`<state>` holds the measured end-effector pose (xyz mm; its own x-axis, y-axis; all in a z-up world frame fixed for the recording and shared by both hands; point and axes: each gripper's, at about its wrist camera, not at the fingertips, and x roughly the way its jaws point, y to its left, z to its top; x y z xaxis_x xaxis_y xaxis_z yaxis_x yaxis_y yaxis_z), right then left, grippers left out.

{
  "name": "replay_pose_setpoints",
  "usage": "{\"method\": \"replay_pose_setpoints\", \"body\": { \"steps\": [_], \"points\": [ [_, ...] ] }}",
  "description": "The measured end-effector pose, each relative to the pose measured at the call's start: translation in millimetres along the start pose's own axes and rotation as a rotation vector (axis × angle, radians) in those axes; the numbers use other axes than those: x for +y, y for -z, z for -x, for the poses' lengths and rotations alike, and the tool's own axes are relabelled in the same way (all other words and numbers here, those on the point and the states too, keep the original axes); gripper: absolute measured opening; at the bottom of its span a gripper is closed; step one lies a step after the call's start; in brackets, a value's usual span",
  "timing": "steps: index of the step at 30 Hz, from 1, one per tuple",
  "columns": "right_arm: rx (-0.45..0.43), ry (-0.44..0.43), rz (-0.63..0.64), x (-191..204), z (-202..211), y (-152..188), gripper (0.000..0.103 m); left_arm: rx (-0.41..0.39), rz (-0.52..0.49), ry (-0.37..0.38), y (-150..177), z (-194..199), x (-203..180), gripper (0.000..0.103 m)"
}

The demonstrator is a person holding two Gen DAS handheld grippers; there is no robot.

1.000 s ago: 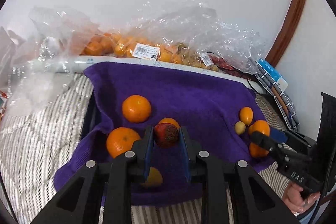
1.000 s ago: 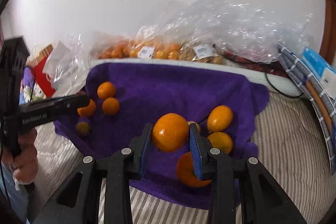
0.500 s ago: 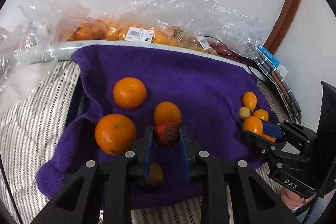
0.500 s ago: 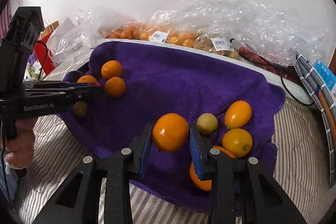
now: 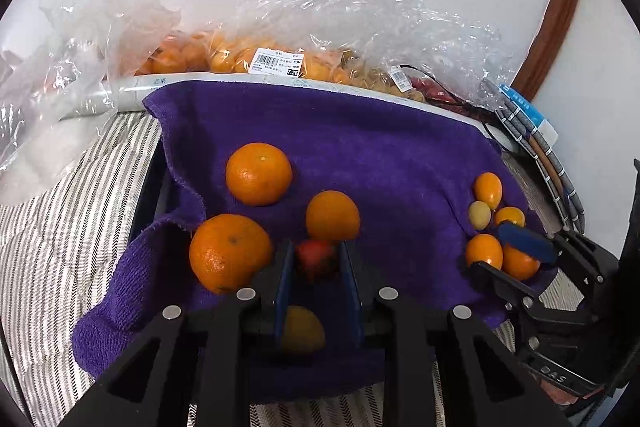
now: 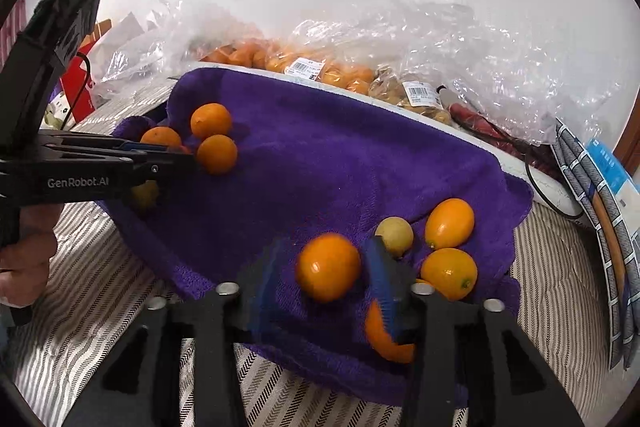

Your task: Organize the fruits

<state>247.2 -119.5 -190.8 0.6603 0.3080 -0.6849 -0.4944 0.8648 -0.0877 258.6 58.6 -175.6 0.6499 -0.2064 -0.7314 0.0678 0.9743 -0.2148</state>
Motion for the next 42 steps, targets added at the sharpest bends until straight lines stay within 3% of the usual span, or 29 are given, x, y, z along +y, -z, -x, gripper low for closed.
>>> {"method": "replay_pose_setpoints", "body": {
  "steps": [2, 4, 8, 12, 18, 23, 25, 27, 29, 32, 35, 42],
  "points": [
    [-0.017, -0.002, -0.011, -2, 4, 1, 0.058, -0.005, 0.002, 0.005, 0, 1, 0, 0.026],
    [-0.028, 0.007, -0.025, -5, 8, 1, 0.059, -0.006, 0.006, 0.005, -1, 1, 2, 0.026],
    [-0.016, 0.052, -0.07, -10, 23, -1, 0.06, -0.016, 0.013, 0.028, -3, 10, 1, 0.036],
    [-0.007, 0.068, -0.194, -17, 50, -1, 0.062, -0.086, -0.01, 0.037, -12, 35, -10, 0.046],
    [0.005, 0.163, -0.295, -12, 106, 1, 0.062, -0.12, 0.006, 0.035, -9, 90, -28, 0.049],
    [0.003, 0.197, -0.351, -4, 150, 10, 0.062, -0.136, -0.016, -0.079, 16, 132, -45, 0.057],
    [0.013, 0.216, -0.372, 0, 165, 16, 0.062, -0.14, -0.013, -0.09, 25, 146, -48, 0.061],
    [0.023, 0.242, -0.38, 4, 181, 23, 0.069, -0.152, -0.012, -0.102, 39, 166, -54, 0.067],
    [0.007, 0.268, -0.375, 10, 199, 32, 0.085, -0.176, -0.011, -0.115, 47, 181, -57, 0.073],
    [-0.026, 0.277, -0.366, 17, 225, 45, 0.095, -0.22, -0.017, -0.129, 63, 209, -66, 0.08],
    [-0.041, 0.29, -0.375, 21, 248, 58, 0.1, -0.249, -0.036, -0.154, 74, 230, -78, 0.084],
    [-0.063, 0.307, -0.417, 24, 282, 78, 0.101, -0.298, -0.072, -0.179, 96, 262, -100, 0.089]
  ]
}}
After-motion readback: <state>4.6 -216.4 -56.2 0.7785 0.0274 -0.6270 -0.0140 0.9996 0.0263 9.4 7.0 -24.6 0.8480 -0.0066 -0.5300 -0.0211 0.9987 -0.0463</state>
